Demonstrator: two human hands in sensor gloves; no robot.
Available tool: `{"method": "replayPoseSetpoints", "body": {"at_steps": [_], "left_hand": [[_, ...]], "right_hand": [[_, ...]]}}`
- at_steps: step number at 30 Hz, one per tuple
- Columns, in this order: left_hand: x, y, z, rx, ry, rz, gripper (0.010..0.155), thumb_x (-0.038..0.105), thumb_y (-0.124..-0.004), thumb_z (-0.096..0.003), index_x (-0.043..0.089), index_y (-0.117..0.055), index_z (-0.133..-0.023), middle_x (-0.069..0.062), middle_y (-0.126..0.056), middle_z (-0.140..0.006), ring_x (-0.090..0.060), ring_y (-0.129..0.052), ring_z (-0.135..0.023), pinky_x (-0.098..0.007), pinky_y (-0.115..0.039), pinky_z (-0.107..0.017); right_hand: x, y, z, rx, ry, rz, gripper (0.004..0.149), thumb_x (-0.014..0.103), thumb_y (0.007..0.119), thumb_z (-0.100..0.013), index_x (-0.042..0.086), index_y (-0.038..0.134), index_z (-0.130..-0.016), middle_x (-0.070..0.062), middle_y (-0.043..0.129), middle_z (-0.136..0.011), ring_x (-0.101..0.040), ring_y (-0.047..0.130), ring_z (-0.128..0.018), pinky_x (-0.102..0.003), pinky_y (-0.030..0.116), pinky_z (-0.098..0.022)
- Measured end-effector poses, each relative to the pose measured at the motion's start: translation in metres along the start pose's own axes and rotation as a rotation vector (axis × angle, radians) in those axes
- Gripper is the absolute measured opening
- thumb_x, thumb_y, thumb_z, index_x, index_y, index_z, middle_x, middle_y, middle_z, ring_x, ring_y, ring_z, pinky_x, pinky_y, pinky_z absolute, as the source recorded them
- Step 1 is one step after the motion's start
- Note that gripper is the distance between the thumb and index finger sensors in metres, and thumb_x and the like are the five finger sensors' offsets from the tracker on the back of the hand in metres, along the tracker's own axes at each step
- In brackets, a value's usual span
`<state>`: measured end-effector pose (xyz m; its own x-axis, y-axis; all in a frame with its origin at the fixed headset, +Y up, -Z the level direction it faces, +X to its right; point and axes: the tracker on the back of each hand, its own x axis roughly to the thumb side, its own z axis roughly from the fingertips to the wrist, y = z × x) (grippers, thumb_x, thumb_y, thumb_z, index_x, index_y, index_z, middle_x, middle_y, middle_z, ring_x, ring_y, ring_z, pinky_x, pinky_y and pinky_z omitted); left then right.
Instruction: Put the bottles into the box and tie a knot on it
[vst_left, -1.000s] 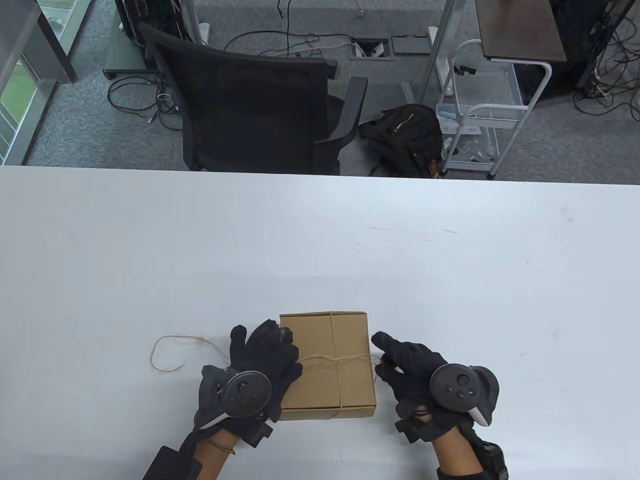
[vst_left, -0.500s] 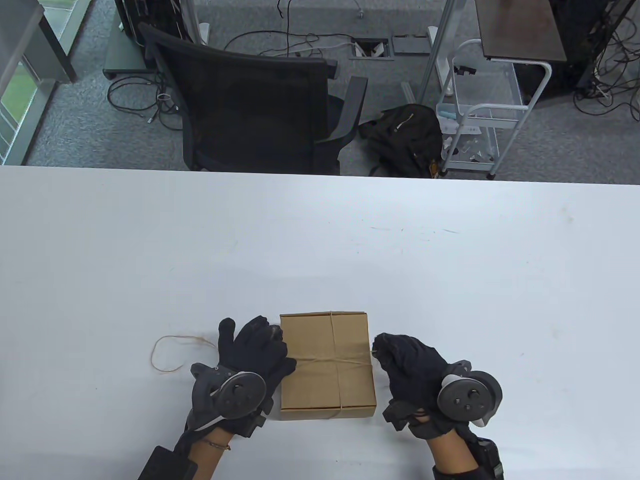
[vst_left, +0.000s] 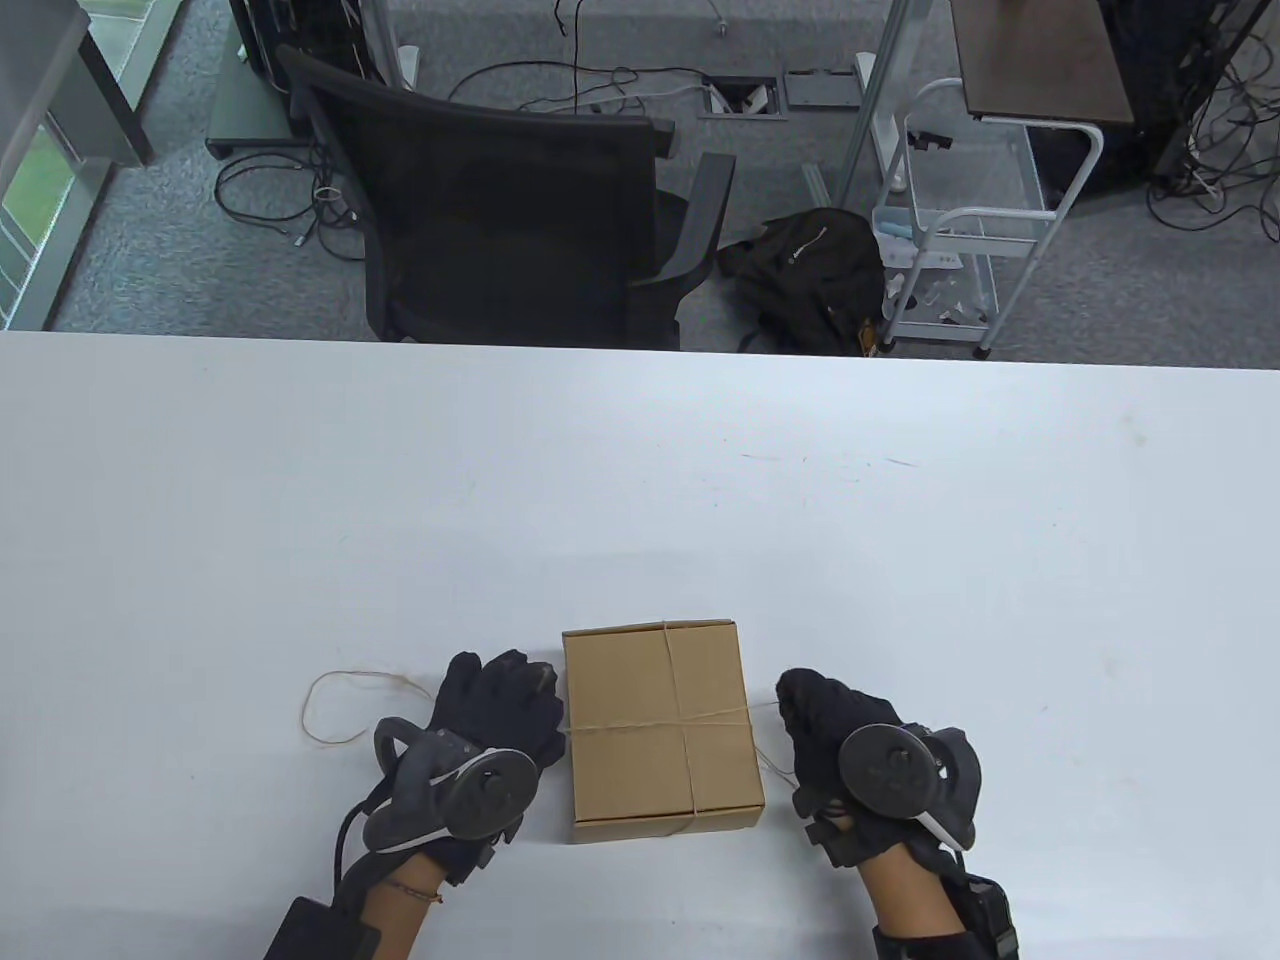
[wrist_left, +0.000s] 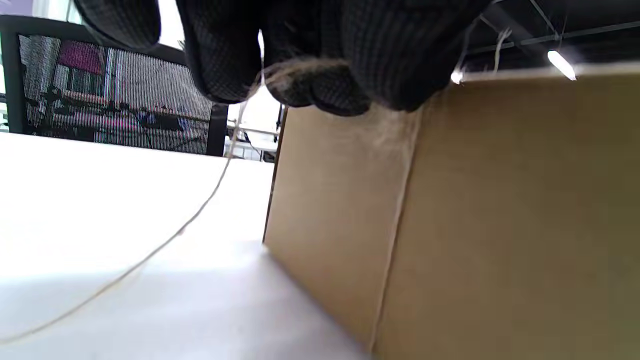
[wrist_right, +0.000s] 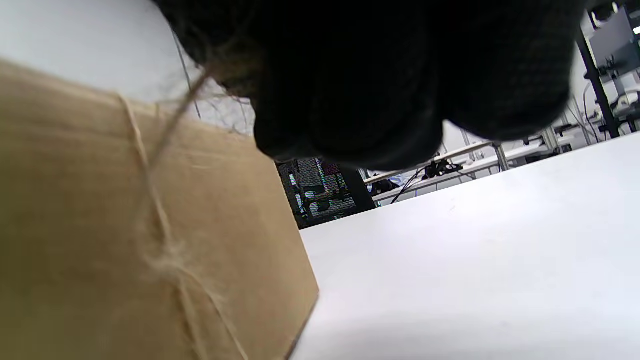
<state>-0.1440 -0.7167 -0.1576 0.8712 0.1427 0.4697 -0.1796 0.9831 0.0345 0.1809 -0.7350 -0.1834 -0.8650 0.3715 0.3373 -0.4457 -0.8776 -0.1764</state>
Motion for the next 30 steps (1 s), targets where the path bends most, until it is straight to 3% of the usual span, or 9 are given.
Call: {"method": "replayPoseSetpoints", "body": {"at_steps": [6,9,11,14,18,21,23,26,30], "left_hand": [[0.001,-0.013,-0.006,-0.163,0.007,-0.073,0.049,0.033,-0.091,-0.0454,0.005,-0.091,-0.085,-0.019,-0.076,-0.111,-0.051,-0.086,-0.096,-0.064,-0.071,-0.069],[-0.003,-0.013,-0.005,-0.159,-0.011,-0.04,0.048,0.033,-0.092,-0.0446,0.005,-0.092,-0.084,-0.019,-0.073,-0.113,-0.05,-0.088,-0.096,-0.06,-0.075,-0.069],[-0.008,-0.008,-0.001,0.012,-0.055,0.039,0.046,0.03,-0.095,-0.0416,0.003,-0.095,-0.078,-0.02,-0.075,-0.111,-0.047,-0.097,-0.09,-0.051,-0.091,-0.06],[-0.016,-0.001,0.0,0.08,-0.049,0.21,0.045,0.026,-0.092,-0.0434,0.0,-0.088,-0.08,-0.024,-0.069,-0.11,-0.046,-0.103,-0.082,-0.042,-0.098,-0.052],[-0.015,-0.001,0.001,0.071,-0.074,0.222,0.045,0.028,-0.081,-0.0487,0.01,-0.077,-0.09,-0.028,-0.077,-0.106,-0.035,-0.116,-0.061,-0.036,-0.104,-0.04],[-0.013,0.005,0.003,0.11,-0.055,0.219,0.046,0.032,-0.079,-0.0498,0.018,-0.074,-0.093,-0.021,-0.095,-0.093,-0.025,-0.115,-0.027,-0.03,-0.098,-0.017],[-0.014,0.009,0.003,0.121,-0.05,0.221,0.046,0.033,-0.081,-0.0493,0.019,-0.077,-0.093,-0.01,-0.109,-0.068,-0.018,-0.109,-0.012,-0.028,-0.093,-0.007],[-0.016,0.013,0.004,0.097,-0.043,0.186,0.047,0.036,-0.087,-0.048,0.018,-0.083,-0.091,-0.006,-0.111,-0.052,-0.014,-0.104,-0.006,-0.028,-0.09,-0.002],[-0.028,0.018,0.007,0.109,-0.001,0.189,0.055,0.046,-0.089,-0.0436,0.016,-0.087,-0.089,-0.002,-0.11,-0.043,-0.013,-0.101,-0.002,-0.027,-0.088,0.0]], "right_hand": [[0.011,0.01,0.0,0.064,-0.053,0.179,0.04,0.024,0.076,-0.044,0.005,0.084,-0.079,-0.014,0.099,-0.054,-0.026,0.099,-0.038,-0.049,0.086,-0.035],[0.013,0.012,-0.001,0.063,-0.052,0.212,0.04,0.024,0.076,-0.045,0.005,0.084,-0.079,-0.014,0.099,-0.054,-0.027,0.099,-0.039,-0.05,0.086,-0.036],[0.012,0.012,-0.001,0.059,-0.045,0.242,0.04,0.024,0.076,-0.045,0.005,0.084,-0.079,-0.014,0.098,-0.054,-0.027,0.099,-0.039,-0.05,0.086,-0.036],[0.009,0.014,-0.001,0.067,-0.03,0.255,0.04,0.024,0.076,-0.045,0.005,0.084,-0.079,-0.015,0.098,-0.055,-0.027,0.098,-0.04,-0.051,0.086,-0.036],[0.008,0.014,-0.002,0.07,-0.027,0.258,0.04,0.023,0.076,-0.045,0.005,0.084,-0.08,-0.015,0.098,-0.056,-0.028,0.098,-0.041,-0.051,0.085,-0.037],[0.009,0.014,-0.002,0.073,-0.027,0.258,0.04,0.023,0.076,-0.045,0.005,0.084,-0.08,-0.015,0.098,-0.056,-0.029,0.098,-0.041,-0.052,0.085,-0.037],[0.009,0.014,-0.002,0.076,-0.028,0.262,0.04,0.024,0.076,-0.045,0.005,0.084,-0.08,-0.015,0.098,-0.057,-0.028,0.098,-0.041,-0.051,0.085,-0.037],[0.008,0.013,-0.001,0.076,-0.016,0.257,0.04,0.024,0.076,-0.045,0.006,0.084,-0.08,-0.015,0.098,-0.057,-0.029,0.098,-0.042,-0.052,0.085,-0.037],[0.007,0.012,-0.001,0.071,-0.007,0.248,0.04,0.023,0.076,-0.045,0.005,0.084,-0.08,-0.015,0.098,-0.057,-0.029,0.098,-0.042,-0.052,0.085,-0.038]]}}
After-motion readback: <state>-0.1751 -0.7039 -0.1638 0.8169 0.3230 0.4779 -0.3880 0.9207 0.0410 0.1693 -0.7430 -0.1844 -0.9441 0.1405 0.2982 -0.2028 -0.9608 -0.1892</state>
